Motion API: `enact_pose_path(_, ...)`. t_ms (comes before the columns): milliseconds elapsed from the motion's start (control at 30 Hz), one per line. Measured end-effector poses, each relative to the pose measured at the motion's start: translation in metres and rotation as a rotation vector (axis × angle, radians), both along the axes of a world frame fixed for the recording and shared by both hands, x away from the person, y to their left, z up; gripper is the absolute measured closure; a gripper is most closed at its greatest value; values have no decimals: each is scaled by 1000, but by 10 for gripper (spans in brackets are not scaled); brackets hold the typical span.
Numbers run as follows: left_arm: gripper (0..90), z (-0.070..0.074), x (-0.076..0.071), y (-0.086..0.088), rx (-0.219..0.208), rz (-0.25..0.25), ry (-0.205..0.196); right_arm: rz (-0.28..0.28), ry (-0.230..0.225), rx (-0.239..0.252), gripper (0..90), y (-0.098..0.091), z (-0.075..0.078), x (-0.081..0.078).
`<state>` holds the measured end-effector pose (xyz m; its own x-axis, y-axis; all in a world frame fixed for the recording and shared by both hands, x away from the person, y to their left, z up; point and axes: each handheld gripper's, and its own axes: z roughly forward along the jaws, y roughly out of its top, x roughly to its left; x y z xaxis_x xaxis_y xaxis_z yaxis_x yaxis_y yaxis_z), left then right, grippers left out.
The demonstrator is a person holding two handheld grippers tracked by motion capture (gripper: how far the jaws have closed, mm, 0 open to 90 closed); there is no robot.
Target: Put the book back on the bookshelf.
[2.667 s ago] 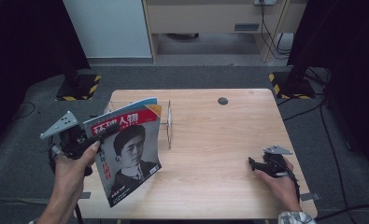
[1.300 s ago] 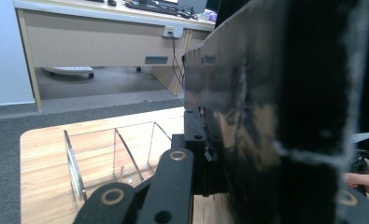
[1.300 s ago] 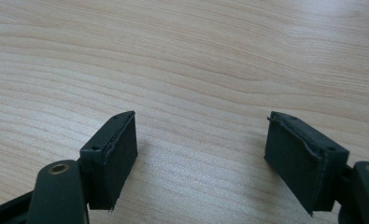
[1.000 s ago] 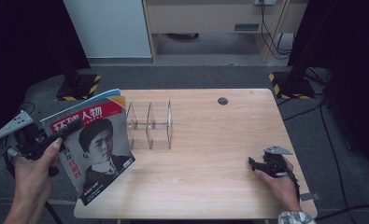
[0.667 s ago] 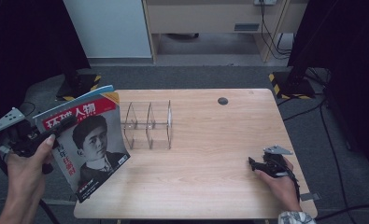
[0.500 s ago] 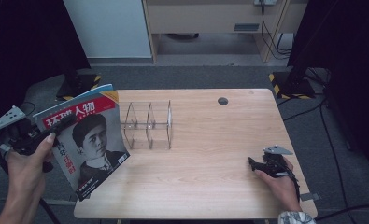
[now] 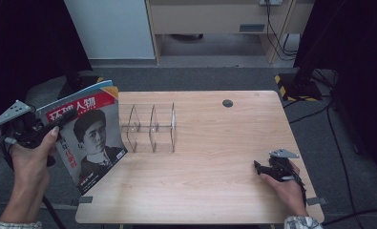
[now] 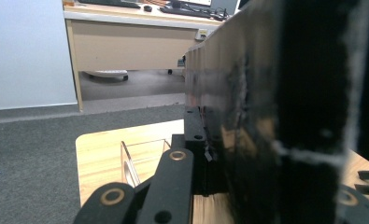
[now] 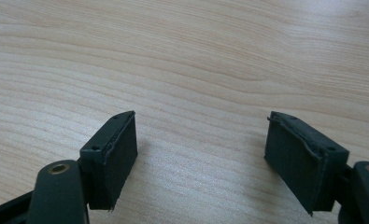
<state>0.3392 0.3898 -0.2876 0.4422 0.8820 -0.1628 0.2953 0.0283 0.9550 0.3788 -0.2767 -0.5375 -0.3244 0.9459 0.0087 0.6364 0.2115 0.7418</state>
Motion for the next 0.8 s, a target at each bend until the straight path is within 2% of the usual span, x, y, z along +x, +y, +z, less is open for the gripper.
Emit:
enact_pose_path(267, 866, -4, 18, 7, -4, 40, -34, 1, 0, 0, 254, 0, 0, 0)
enact_pose_path(433, 866, -9, 28, 10, -25, 58, -44, 1, 0, 0, 254, 0, 0, 0)
enact_pose_path(800, 866, -20, 48, 1, -17, 78, -53, 0, 0, 0, 254, 0, 0, 0)
